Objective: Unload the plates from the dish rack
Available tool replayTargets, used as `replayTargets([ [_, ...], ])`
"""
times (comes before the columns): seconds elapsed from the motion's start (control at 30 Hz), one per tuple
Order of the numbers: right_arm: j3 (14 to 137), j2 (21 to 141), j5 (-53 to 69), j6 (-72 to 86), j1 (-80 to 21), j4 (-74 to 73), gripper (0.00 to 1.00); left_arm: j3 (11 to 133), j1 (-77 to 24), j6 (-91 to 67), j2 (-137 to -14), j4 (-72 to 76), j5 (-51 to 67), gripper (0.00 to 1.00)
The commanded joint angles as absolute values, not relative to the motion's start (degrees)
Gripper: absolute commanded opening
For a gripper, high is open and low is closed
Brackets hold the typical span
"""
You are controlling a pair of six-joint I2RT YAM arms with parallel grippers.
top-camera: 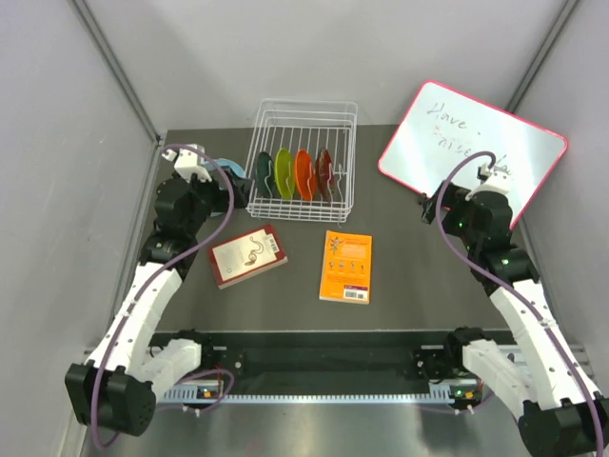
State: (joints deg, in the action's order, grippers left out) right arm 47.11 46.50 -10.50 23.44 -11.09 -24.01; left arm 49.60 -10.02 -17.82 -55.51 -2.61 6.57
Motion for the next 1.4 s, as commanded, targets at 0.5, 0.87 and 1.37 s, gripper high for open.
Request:
replayTargets([
  [0.5,46.14,49.66,-12.66,20.39,-11.43,-20.04,1.00,53.69,-17.83,-16.08,-68.63,10.89,6.59,0.90],
  [0.87,45.18,54.84,-11.69,21.53,-11.43,-18.20,1.00,64.06,-29.43,-16.70,-88.04,16.52,1.50,0.86],
  [1.37,44.03,57.74,-12.04,21.53,-11.42,-16.61,1.00,74.09,-34.80,-15.73,-105.55,21.44,-11.95,0.82],
])
